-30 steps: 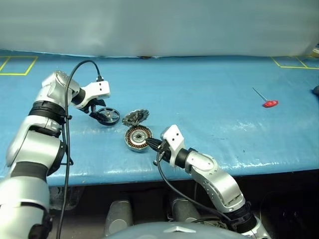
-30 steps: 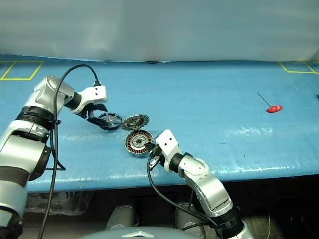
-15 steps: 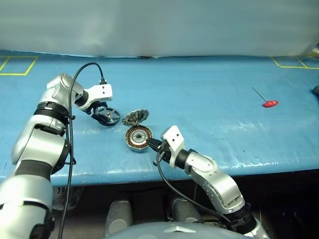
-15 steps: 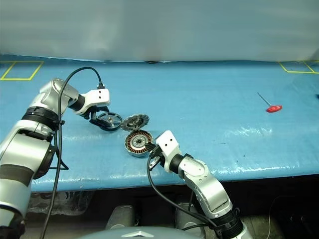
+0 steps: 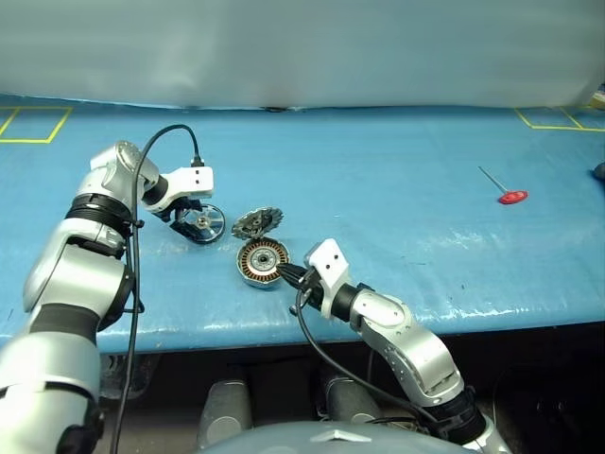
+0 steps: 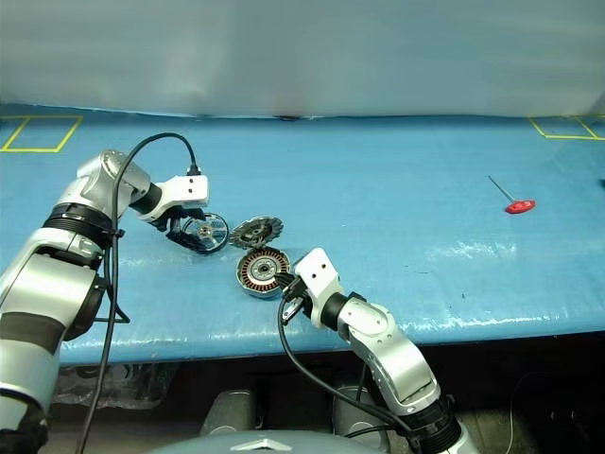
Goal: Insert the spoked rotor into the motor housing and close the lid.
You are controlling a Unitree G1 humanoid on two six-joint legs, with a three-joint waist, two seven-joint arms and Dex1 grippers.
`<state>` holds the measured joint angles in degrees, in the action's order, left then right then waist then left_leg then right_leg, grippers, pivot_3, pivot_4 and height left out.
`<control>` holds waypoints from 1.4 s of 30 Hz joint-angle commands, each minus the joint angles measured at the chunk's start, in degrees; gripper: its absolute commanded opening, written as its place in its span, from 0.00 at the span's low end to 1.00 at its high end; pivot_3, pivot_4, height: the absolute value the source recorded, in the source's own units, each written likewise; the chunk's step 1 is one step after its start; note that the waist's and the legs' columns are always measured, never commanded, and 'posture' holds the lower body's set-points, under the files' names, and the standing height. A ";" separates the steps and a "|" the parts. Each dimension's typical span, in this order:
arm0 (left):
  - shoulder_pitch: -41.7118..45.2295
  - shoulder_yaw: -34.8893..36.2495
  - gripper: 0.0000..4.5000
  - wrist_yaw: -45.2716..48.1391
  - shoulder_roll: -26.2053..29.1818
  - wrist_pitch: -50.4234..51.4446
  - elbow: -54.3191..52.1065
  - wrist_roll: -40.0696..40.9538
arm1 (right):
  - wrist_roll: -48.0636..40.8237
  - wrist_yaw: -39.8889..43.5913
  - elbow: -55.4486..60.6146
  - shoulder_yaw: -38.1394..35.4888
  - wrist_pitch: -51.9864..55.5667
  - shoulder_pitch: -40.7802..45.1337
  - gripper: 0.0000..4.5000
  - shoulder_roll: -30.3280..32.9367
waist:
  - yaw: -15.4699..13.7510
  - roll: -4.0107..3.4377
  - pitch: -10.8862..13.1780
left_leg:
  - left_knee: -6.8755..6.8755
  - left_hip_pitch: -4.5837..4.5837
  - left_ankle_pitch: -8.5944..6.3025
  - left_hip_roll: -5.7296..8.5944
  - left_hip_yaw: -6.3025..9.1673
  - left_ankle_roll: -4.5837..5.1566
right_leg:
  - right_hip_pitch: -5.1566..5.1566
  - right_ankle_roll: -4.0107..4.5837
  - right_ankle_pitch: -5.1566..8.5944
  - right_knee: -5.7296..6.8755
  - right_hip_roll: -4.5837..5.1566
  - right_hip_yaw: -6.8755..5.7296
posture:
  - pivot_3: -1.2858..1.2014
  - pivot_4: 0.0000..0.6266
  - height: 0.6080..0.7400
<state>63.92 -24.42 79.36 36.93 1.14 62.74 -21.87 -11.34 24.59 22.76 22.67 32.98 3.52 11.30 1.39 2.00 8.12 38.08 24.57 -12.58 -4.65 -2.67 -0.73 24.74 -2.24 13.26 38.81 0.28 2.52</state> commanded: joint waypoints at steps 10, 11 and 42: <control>1.63 0.70 0.87 -4.63 0.53 1.10 1.11 -1.06 | 0.40 -0.26 2.17 0.21 -1.01 0.24 0.00 -0.22 | -0.01 0.00 0.00 | 0.01 0.00 0.00 0.00 0.00 0.00 | 0.00 -0.06 -0.04 0.01 0.00 0.00 | 0.52 0.24 1.00; 1.66 0.74 0.87 -4.86 0.56 1.29 1.24 -1.04 | 0.42 -0.23 2.15 0.19 -1.02 0.28 0.00 -0.23 | -0.01 0.00 0.00 | 0.02 0.00 0.00 0.00 0.00 0.00 | 0.00 -0.06 -0.04 0.01 0.00 0.00 | 0.52 0.24 1.00; -8.57 6.36 0.33 3.80 12.68 2.17 -18.50 5.31 | 1.00 0.83 1.00 0.07 -0.86 1.99 0.00 -0.40 | 0.45 0.00 -0.01 | 0.03 -0.02 0.00 -0.02 0.00 0.00 | -0.01 0.15 -0.15 0.07 0.01 0.00 | 0.52 0.24 1.00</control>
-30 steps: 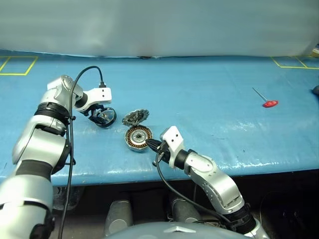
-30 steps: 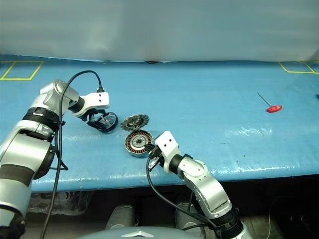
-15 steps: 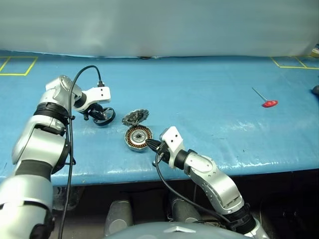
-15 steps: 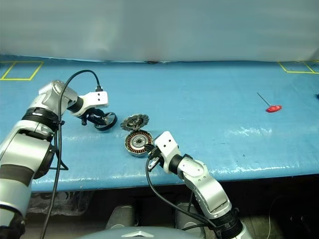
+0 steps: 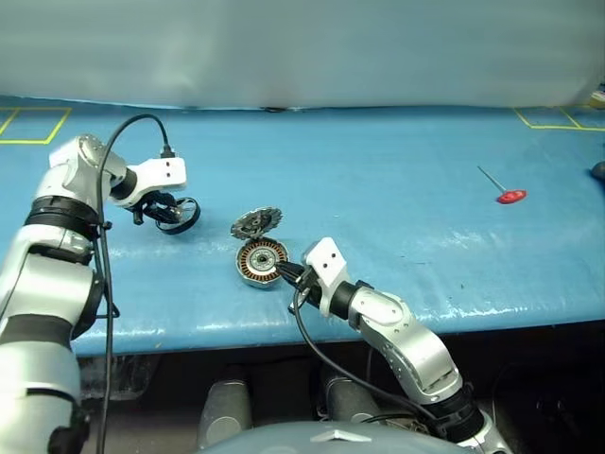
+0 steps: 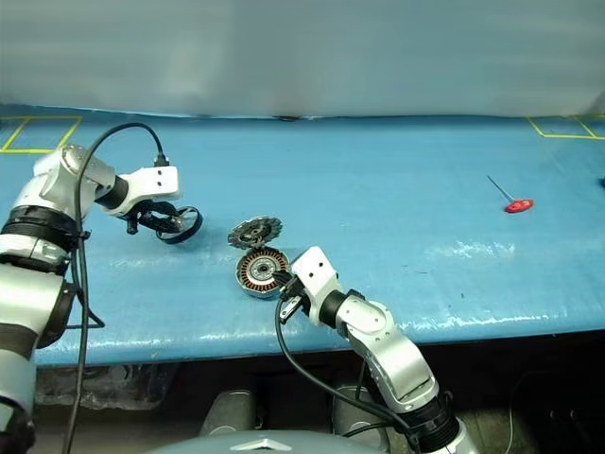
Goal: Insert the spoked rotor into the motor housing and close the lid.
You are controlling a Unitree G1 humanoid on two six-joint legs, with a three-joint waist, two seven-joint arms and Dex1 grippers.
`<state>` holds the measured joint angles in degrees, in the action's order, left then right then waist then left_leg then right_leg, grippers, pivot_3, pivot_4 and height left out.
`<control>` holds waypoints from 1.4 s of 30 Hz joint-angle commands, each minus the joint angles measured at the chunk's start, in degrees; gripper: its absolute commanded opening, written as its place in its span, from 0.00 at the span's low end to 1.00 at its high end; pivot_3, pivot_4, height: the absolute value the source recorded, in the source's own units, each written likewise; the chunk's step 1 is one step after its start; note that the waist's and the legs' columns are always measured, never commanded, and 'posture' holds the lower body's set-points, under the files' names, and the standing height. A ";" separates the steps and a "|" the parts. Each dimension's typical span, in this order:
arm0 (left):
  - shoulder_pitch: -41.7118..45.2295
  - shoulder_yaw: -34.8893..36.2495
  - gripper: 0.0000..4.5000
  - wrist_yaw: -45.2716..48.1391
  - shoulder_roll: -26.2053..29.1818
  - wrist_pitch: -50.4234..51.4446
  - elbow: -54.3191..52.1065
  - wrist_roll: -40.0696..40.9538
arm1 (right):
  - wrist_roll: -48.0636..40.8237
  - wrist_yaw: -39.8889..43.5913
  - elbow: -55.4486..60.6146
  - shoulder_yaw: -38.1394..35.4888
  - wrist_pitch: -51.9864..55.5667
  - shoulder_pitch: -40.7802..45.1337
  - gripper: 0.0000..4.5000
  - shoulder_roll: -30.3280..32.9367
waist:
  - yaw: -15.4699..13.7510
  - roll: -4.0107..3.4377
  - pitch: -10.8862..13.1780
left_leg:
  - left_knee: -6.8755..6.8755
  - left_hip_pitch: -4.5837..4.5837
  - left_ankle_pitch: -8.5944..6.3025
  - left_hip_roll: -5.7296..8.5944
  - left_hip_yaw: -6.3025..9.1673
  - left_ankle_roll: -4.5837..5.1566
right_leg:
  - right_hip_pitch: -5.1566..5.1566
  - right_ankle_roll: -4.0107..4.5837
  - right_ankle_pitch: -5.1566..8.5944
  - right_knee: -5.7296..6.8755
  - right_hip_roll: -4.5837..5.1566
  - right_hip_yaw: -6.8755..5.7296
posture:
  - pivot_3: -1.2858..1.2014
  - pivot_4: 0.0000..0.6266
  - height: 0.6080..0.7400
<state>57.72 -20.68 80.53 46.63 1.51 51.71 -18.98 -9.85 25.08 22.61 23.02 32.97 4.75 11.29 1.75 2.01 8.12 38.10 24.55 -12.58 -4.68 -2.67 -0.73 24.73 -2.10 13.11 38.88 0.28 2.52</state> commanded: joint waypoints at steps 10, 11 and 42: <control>-23.42 9.90 0.33 4.05 13.09 13.72 -36.86 9.93 | -0.85 2.77 -0.41 0.46 -1.19 2.81 0.00 -0.34 | -0.12 0.00 0.00 | 0.05 -0.03 0.01 -0.03 -0.01 -0.01 | -0.01 0.09 0.18 0.06 0.03 -0.02 | 0.52 0.24 1.00; -25.04 10.64 0.33 3.50 13.59 14.75 -39.16 10.54 | -0.94 3.25 -0.54 0.49 -1.21 3.01 0.00 -0.13 | -0.29 0.00 0.00 | 0.06 -0.04 0.01 -0.03 -0.02 0.00 | -0.02 0.09 0.24 0.06 0.03 -0.02 | 0.52 0.24 1.00; -46.71 22.51 0.33 -13.67 14.91 31.16 -80.01 22.87 | -0.69 4.38 -2.47 -0.02 -2.23 4.88 0.00 -0.40 | -0.59 -0.04 0.02 | 0.06 -0.19 0.04 -0.03 -0.17 0.03 | -0.07 0.05 0.31 0.06 0.04 0.08 | 0.52 0.24 1.00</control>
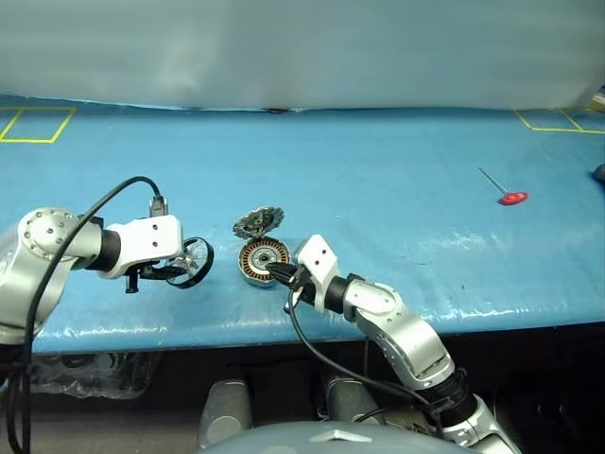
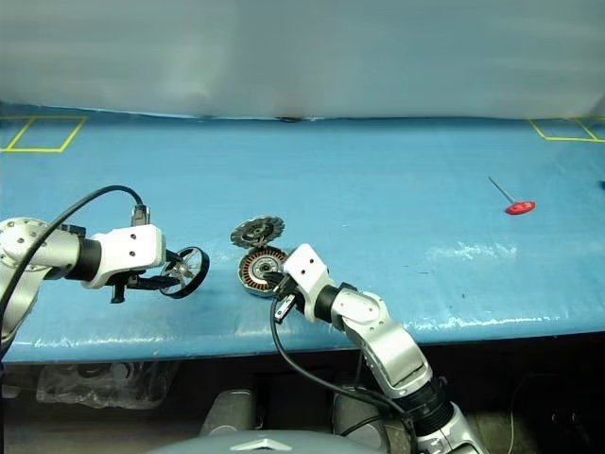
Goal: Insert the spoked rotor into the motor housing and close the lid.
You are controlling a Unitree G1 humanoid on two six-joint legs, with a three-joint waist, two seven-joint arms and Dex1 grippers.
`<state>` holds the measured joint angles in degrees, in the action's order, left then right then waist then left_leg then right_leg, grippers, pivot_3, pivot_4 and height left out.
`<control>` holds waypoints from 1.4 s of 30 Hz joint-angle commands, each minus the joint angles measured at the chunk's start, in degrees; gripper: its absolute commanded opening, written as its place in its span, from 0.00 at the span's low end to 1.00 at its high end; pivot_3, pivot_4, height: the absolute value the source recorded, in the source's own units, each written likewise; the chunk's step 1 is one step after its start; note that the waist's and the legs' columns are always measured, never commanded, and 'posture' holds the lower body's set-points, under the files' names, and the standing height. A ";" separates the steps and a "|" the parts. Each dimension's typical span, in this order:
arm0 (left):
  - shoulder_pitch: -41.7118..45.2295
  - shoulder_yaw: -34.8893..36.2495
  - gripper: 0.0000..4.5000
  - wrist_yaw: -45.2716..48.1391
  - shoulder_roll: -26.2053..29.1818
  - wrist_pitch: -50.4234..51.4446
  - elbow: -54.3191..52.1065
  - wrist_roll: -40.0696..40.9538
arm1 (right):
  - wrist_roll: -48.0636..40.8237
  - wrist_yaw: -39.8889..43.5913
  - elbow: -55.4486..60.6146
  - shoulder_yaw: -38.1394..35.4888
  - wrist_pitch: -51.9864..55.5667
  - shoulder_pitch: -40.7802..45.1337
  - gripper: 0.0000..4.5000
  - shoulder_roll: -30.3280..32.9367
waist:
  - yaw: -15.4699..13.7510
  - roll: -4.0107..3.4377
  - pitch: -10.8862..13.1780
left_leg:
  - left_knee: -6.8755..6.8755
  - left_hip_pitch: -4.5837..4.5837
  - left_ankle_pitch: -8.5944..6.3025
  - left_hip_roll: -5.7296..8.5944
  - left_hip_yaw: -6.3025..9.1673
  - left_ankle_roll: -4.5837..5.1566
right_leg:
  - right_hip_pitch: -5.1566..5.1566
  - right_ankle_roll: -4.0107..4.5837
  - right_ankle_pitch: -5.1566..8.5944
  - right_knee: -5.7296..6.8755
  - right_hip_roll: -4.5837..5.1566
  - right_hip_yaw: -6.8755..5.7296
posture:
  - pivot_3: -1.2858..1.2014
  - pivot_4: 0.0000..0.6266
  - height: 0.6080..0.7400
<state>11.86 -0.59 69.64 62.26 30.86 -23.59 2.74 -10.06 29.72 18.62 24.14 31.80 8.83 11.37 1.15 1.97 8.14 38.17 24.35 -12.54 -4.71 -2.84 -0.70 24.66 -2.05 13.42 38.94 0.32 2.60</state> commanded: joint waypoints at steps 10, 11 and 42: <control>-6.66 5.93 0.33 -11.00 -4.73 9.77 -18.25 6.03 | -0.40 -0.81 2.55 -1.62 -0.56 0.22 0.00 -0.44 | 0.07 -0.02 0.01 | -0.06 -0.06 0.00 0.00 -0.05 0.00 | 0.00 0.01 0.00 -0.01 -0.01 0.06 | 0.52 0.24 1.00; -7.16 6.33 0.33 -11.58 -4.88 10.38 -19.08 6.45 | -0.45 -0.85 2.68 -1.63 -0.46 0.15 0.00 -0.35 | 0.07 -0.01 0.01 | -0.06 -0.07 0.00 0.00 -0.05 0.00 | -0.01 0.01 0.00 -0.01 -0.01 0.06 | 0.52 0.24 1.00; 5.69 -13.29 0.33 -27.01 -17.90 16.05 -10.35 5.90 | -3.12 -1.32 5.36 -10.10 -2.67 -4.87 0.00 4.45 | 0.15 0.01 0.00 | -0.29 -0.42 0.00 0.04 -0.18 0.00 | -0.15 0.03 0.03 -0.03 -0.05 0.29 | 0.52 0.24 1.00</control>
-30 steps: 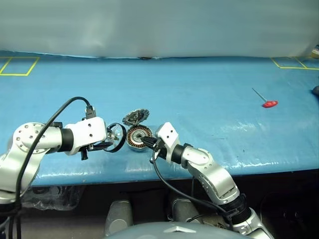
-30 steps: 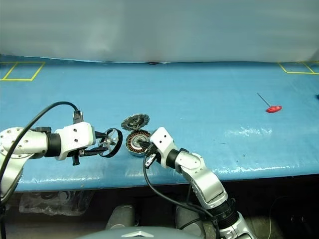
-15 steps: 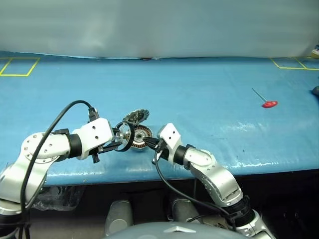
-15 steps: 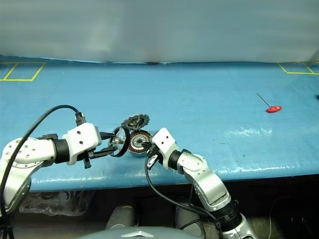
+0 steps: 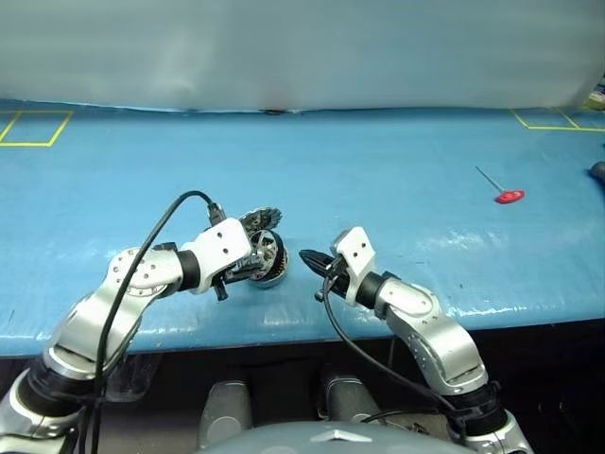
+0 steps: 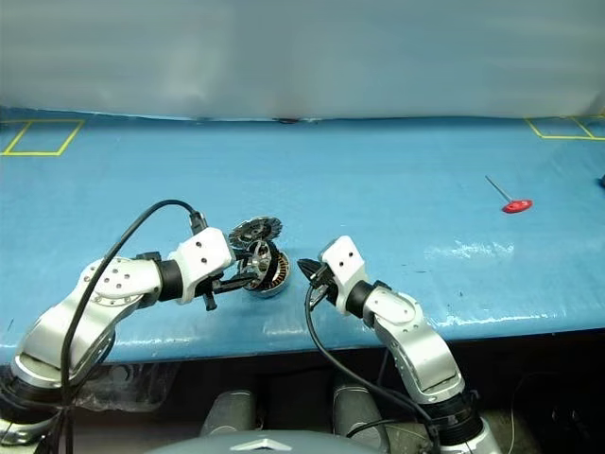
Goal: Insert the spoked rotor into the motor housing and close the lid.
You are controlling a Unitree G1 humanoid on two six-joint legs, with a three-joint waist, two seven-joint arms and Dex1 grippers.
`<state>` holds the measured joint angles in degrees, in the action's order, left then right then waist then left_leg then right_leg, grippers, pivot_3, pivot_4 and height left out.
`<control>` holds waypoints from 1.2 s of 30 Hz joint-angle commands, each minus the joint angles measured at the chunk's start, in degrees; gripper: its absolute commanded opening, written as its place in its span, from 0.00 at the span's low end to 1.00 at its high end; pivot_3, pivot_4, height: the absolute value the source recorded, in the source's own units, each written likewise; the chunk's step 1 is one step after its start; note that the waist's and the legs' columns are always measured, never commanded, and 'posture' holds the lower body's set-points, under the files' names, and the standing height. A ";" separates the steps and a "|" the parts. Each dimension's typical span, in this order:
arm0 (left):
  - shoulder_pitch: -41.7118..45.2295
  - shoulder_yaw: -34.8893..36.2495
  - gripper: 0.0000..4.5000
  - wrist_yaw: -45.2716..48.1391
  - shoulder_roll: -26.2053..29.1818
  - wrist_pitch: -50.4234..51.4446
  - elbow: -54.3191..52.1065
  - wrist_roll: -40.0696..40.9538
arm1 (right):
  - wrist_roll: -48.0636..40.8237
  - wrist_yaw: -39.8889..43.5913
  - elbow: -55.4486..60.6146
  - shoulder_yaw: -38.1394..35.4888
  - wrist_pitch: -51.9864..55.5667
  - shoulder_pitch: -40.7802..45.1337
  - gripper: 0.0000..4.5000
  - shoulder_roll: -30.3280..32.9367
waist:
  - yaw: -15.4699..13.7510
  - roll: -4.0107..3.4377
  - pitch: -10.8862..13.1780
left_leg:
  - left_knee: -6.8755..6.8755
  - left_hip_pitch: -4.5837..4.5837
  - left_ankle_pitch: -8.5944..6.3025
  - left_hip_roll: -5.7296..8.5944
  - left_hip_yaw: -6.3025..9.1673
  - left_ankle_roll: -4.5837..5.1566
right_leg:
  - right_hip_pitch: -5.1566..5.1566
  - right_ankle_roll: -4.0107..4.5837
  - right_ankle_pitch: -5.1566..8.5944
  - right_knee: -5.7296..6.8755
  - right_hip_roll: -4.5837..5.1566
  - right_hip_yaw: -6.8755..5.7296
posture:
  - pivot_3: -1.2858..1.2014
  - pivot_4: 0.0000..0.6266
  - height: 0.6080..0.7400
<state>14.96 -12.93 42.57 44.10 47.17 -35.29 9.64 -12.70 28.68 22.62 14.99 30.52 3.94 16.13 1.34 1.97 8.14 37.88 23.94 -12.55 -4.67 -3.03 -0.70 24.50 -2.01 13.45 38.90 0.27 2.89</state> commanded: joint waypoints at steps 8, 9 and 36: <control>7.82 -4.39 0.33 1.92 1.88 0.90 5.22 -2.55 | -0.05 -1.06 1.15 -0.36 -2.17 -0.75 0.00 -1.21 | -0.04 0.00 0.00 | -0.02 0.01 0.00 0.01 0.00 0.00 | 0.00 0.00 0.00 -0.02 0.00 0.01 | 0.52 0.24 1.00; 8.15 -4.49 0.33 2.10 2.02 1.02 5.49 -2.67 | -0.06 -1.12 1.08 -0.24 -2.18 -0.66 0.00 -1.38 | -0.04 0.00 0.00 | -0.02 0.01 0.00 0.01 0.00 0.00 | 0.00 0.00 0.00 -0.03 0.00 0.01 | 0.52 0.24 1.00; 15.34 -11.40 0.33 9.58 2.93 -1.18 12.33 -5.99 | -1.16 0.60 -1.09 -0.39 -6.39 -3.64 0.00 -2.07 | -0.09 0.00 0.01 | -0.05 0.02 0.00 0.02 0.01 0.00 | 0.02 0.01 0.01 -0.06 0.01 0.01 | 0.52 0.24 1.00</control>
<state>29.07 -24.27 51.80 47.29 46.99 -23.15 4.62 -12.89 28.80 20.67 15.38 25.52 0.60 14.08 1.26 1.97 8.15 37.83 23.96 -12.55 -4.65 -3.02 -0.70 24.52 -2.01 13.46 38.85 0.28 2.90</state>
